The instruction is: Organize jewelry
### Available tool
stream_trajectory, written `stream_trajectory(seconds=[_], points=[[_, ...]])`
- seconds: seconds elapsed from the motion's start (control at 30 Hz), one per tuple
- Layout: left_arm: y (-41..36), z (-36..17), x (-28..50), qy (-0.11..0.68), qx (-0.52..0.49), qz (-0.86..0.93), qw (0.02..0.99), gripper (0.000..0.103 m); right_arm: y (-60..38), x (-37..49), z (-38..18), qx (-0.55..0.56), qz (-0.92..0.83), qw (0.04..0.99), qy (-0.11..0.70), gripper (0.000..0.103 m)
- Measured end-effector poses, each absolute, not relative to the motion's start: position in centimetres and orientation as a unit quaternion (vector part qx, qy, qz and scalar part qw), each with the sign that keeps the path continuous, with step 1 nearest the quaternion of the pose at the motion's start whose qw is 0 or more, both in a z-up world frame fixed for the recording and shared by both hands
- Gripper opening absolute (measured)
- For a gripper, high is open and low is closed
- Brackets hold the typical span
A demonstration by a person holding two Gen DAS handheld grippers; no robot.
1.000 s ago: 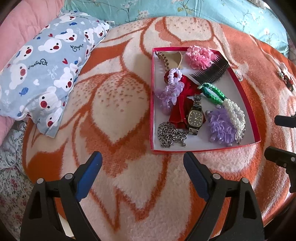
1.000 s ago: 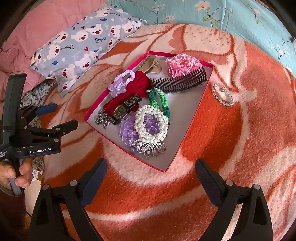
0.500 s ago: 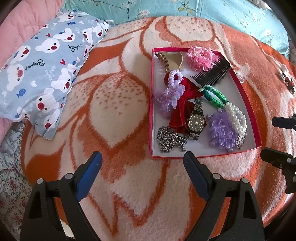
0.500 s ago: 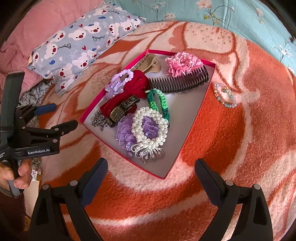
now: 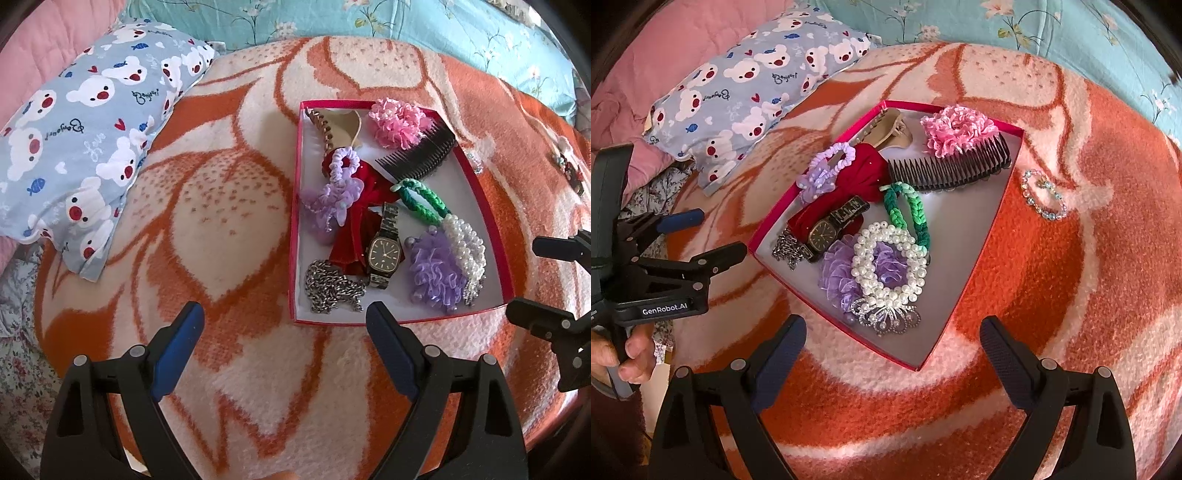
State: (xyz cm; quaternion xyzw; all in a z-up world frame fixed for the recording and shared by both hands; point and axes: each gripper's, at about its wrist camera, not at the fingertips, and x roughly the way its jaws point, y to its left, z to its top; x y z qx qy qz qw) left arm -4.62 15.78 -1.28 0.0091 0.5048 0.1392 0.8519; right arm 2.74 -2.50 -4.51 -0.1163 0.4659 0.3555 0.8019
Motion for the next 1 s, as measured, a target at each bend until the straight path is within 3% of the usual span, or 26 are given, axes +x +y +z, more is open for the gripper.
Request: stream_trajectory(seconds=[1.0], points=[[15.58,-0.86,-4.77,0.495,0.019,0.147,0.856,0.09,-2.58,2.64,-3.44,-0.102,0.358,0.81,0.453,0.096]])
